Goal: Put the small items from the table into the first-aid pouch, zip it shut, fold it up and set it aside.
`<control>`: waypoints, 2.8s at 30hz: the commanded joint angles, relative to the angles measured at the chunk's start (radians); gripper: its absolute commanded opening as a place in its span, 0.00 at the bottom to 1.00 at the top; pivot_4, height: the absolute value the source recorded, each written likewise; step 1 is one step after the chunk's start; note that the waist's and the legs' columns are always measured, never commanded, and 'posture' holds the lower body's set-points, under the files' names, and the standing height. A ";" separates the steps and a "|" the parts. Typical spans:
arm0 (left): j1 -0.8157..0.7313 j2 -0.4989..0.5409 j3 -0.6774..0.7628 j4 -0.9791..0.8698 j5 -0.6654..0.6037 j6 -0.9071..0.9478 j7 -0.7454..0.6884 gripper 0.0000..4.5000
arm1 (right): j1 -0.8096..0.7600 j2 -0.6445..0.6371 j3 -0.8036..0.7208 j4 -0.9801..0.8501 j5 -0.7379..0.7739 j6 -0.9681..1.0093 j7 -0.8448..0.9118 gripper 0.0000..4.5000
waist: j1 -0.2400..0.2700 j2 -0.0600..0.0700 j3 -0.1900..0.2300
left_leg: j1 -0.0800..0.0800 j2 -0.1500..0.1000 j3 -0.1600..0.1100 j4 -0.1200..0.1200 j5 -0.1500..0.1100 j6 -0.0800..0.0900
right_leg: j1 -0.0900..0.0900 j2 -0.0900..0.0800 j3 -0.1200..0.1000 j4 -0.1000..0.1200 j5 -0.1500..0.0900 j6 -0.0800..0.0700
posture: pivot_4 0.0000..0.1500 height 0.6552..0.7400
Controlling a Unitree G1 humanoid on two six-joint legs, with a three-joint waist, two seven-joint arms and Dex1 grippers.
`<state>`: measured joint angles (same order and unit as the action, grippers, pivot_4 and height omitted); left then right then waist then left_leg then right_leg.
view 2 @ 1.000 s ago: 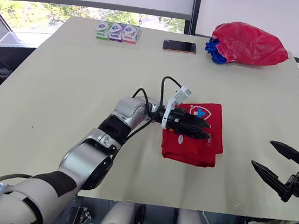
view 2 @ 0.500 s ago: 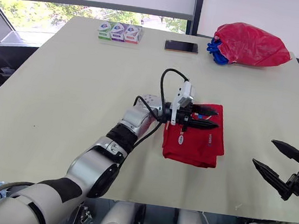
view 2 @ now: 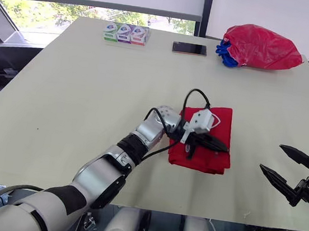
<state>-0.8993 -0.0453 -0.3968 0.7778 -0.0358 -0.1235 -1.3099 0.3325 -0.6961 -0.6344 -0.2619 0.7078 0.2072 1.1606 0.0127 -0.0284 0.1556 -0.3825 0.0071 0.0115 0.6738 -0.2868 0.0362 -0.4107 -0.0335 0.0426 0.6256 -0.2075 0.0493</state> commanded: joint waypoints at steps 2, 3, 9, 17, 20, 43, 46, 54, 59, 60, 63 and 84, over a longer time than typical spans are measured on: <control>-0.003 -0.003 -0.062 0.070 0.098 -0.123 0.041 0.01 | -0.001 -0.007 -0.005 -0.023 0.002 -0.019 0.000 1.00 | 0.001 0.000 -0.001 | 0.000 0.000 0.000 0.000 0.000 0.000 | 0.001 0.000 0.000 0.000 0.000 0.000 | 1.00 1.00; -0.002 -0.008 -0.059 0.074 0.096 -0.121 0.039 0.01 | -0.001 -0.007 -0.005 -0.023 0.002 -0.019 0.000 1.00 | 0.001 0.001 -0.001 | 0.001 0.000 0.000 0.000 0.000 0.000 | 0.001 0.000 0.000 0.000 0.000 0.000 | 1.00 1.00; -0.057 -0.046 0.061 0.054 -0.018 -0.054 0.045 0.01 | 0.010 -0.006 -0.003 -0.033 -0.002 -0.021 -0.002 1.00 | 0.002 0.001 -0.001 | 0.000 0.000 -0.001 0.001 0.000 0.000 | 0.001 0.000 0.000 0.000 -0.002 0.003 | 1.00 1.00; -0.281 -0.037 0.218 0.308 -0.028 0.025 0.246 0.01 | 0.005 0.001 0.012 -0.054 -0.002 -0.015 -0.025 1.00 | -0.001 0.001 -0.001 | -0.001 0.000 -0.002 0.002 -0.001 0.001 | 0.000 0.001 -0.001 0.000 -0.002 0.004 | 1.00 1.00; -0.282 -0.046 0.207 0.379 -0.020 0.147 0.157 0.01 | -0.004 0.001 0.017 -0.054 0.002 -0.014 -0.034 1.00 | -0.001 0.001 -0.001 | -0.001 0.000 -0.001 0.002 -0.001 0.001 | 0.001 0.001 -0.001 0.000 -0.002 0.005 | 1.00 1.00; -0.216 -0.009 0.271 0.249 -0.021 -0.082 0.146 0.01 | -0.063 -0.019 0.125 -0.043 -0.028 0.128 -0.152 1.00 | -0.002 0.004 -0.010 | -0.001 0.000 0.000 0.002 -0.001 0.002 | 0.000 0.000 0.000 0.000 -0.001 0.002 | 1.00 1.00; -0.120 0.116 0.284 -0.051 -0.123 0.052 -0.017 0.01 | -0.159 -0.036 0.185 -0.076 0.073 0.289 -0.210 1.00 | -0.021 0.006 -0.009 | -0.001 0.002 0.001 0.002 -0.001 0.002 | -0.001 0.001 0.002 0.001 0.000 0.001 | 1.00 1.00; 0.125 0.463 0.321 -0.613 -0.266 0.353 -0.103 0.01 | -0.385 -0.137 0.340 0.029 0.113 0.609 -0.266 1.00 | -0.024 0.008 -0.007 | -0.001 0.004 0.000 0.001 -0.001 0.002 | -0.001 0.000 0.001 0.001 0.000 0.001 | 1.00 1.00; 0.234 0.617 0.390 -0.826 -0.383 0.487 -0.099 0.12 | -0.493 -0.146 0.418 0.130 0.094 0.719 -0.271 1.00 | -0.017 0.007 -0.007 | -0.002 0.004 -0.002 0.002 -0.001 0.002 | -0.001 -0.001 -0.001 0.001 0.000 0.001 | 1.00 1.00; 0.256 0.648 0.409 -0.867 -0.410 0.518 -0.099 0.17 | -0.514 -0.152 0.438 0.147 0.088 0.746 -0.269 1.00 | -0.015 0.007 -0.007 | -0.002 0.004 -0.001 0.002 -0.001 0.002 | -0.001 -0.001 -0.001 0.001 0.000 0.001 | 1.00 1.00; 0.331 0.739 0.468 -0.987 -0.494 0.611 -0.096 0.40 | -0.601 -0.154 0.496 0.209 0.102 0.856 -0.253 1.00 | -0.021 0.007 -0.006 | -0.002 0.004 -0.002 0.002 -0.001 0.002 | 0.000 -0.001 -0.002 0.001 0.000 0.001 | 1.00 1.00; 0.406 0.893 0.564 -1.127 -0.652 0.741 0.095 1.00 | -0.779 0.086 0.268 0.399 0.150 0.960 -0.495 0.01 | -0.024 0.005 -0.004 | -0.001 0.005 0.002 0.003 -0.001 0.002 | -0.001 0.001 0.000 0.001 0.000 0.001 | 1.00 1.00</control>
<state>-0.4624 0.8391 0.1305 -0.3357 -0.6698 0.6209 -1.2432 -0.3952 -0.6406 -0.2313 0.1090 0.8322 1.2104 0.7626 -0.0115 -0.0238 0.1518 -0.3834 0.0114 0.0131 0.6765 -0.2881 0.0384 -0.4112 -0.0331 0.0431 0.6268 -0.2075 0.0507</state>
